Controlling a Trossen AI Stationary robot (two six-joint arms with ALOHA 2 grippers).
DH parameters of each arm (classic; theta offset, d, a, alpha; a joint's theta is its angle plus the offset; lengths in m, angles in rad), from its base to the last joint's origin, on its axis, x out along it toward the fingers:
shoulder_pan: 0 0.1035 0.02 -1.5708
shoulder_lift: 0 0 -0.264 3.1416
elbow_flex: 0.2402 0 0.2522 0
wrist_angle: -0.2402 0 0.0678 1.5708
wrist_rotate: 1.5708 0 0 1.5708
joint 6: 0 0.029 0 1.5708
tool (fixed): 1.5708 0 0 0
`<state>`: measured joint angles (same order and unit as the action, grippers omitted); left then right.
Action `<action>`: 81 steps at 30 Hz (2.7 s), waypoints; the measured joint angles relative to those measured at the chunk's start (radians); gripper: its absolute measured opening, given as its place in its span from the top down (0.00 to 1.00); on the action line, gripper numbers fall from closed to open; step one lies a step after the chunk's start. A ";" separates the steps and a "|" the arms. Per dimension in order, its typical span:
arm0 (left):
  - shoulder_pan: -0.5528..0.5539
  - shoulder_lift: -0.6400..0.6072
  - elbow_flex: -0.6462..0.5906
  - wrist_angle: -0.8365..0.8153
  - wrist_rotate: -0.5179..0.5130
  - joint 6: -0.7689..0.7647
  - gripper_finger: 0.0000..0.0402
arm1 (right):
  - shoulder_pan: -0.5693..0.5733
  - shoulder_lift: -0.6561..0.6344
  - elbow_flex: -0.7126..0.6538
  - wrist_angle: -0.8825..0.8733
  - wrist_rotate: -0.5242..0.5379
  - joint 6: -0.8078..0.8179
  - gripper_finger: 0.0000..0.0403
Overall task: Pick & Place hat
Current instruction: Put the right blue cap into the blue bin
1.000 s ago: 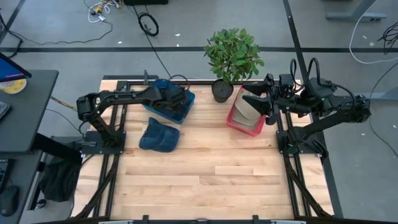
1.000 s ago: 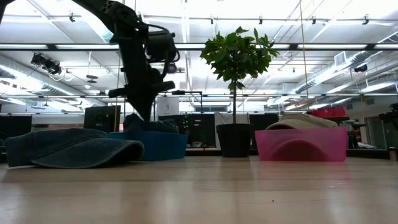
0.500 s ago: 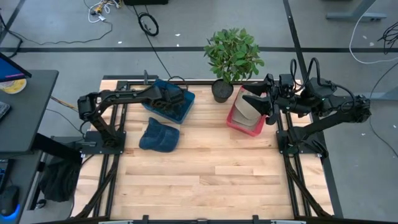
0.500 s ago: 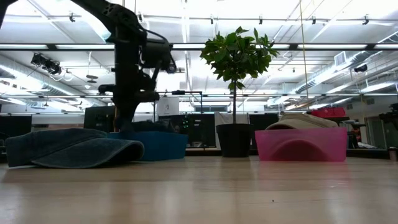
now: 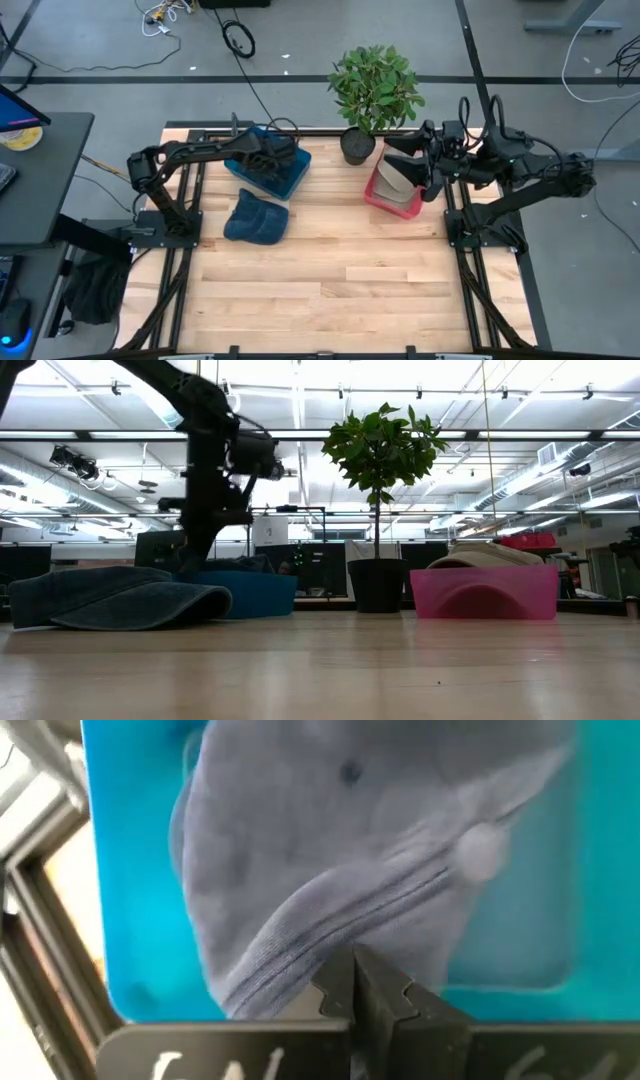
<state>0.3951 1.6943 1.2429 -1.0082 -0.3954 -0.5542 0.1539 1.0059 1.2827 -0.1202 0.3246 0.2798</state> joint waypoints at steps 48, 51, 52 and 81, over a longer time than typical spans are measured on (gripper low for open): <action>-0.058 0.297 0.150 0.206 0.147 -0.044 0.99 | 0.000 0.009 0.000 -0.002 0.000 -0.011 0.38; -0.080 0.265 0.150 0.203 0.103 -0.063 0.99 | 0.000 0.009 0.000 -0.001 0.000 -0.011 0.38; -0.088 0.249 0.151 0.204 0.081 -0.064 0.99 | 0.000 0.009 0.000 -0.002 0.000 -0.011 0.38; 0.001 0.113 -0.036 0.198 0.001 -0.159 0.99 | -0.100 0.013 0.000 0.005 -0.004 0.000 0.38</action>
<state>0.3957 1.8072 1.2066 -0.8103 -0.3945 -0.7134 0.0541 1.0191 1.2827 -0.1148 0.3202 0.2798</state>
